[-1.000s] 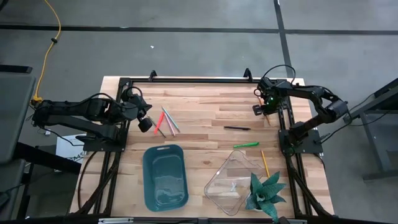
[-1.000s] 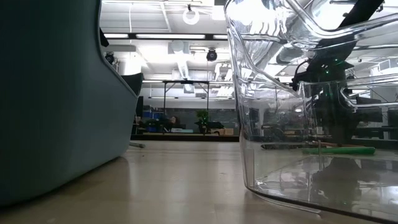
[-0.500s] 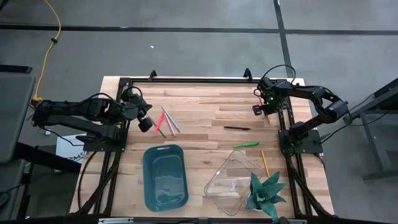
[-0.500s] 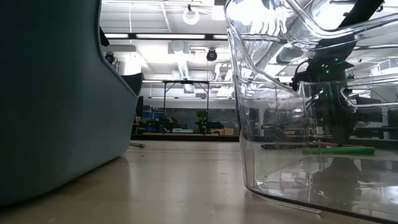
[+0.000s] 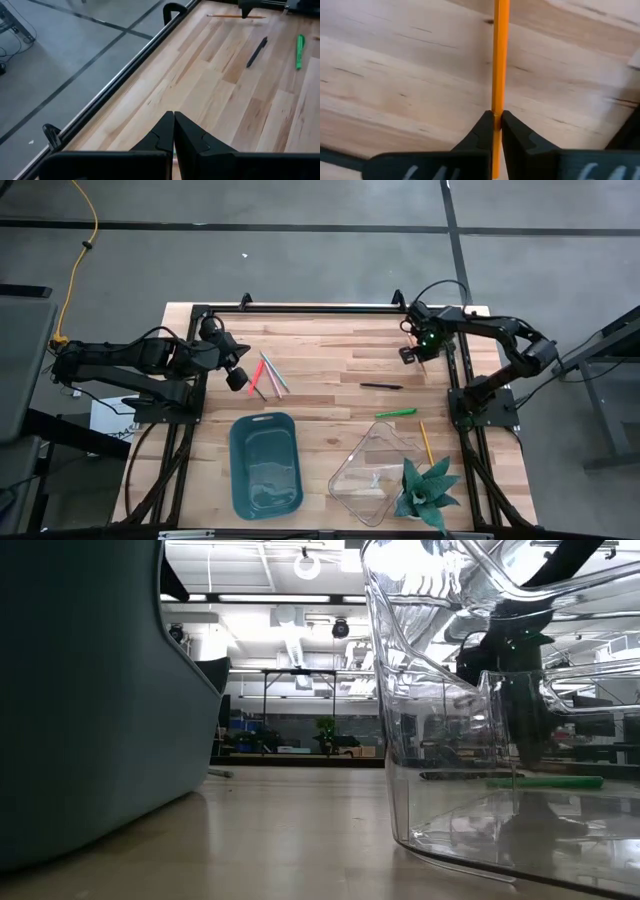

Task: Sort pens & pencils
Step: Put the dark orange pencil into the blue bin

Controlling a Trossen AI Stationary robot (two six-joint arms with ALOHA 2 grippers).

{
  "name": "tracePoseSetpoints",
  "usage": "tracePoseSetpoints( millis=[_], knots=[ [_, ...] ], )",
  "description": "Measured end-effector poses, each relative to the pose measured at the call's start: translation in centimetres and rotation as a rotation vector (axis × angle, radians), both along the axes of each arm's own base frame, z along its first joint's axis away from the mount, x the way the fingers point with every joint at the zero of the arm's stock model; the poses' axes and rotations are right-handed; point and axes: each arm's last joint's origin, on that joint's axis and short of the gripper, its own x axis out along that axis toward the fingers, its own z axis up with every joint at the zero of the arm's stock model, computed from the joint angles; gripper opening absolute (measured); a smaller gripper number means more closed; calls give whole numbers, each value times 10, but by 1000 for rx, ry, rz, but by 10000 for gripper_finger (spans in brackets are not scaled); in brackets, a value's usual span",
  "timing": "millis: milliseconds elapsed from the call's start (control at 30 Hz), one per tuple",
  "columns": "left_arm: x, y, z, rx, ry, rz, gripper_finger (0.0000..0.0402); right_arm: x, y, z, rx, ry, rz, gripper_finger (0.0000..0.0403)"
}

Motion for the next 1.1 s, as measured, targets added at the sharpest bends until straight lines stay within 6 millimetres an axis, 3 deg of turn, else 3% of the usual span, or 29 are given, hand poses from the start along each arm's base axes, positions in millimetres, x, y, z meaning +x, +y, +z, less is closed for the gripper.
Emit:
tracePoseSetpoints(
  millis=[267,533,700,900,1100],
  knots=[
    [2,0,2,2,-31,-2,1,25,3,19,0,-92,57,3],
    [2,0,3,3,-41,-3,0,68,17,52,-22,-244,191,3],
    [4,0,5,0,-68,-9,2,104,36,87,-74,-384,308,3],
    [9,-1,11,-23,-151,-49,1,148,66,143,-199,-644,456,3],
    [17,-2,24,-51,-317,-124,1,173,93,193,-315,-900,565,3]
  ],
)
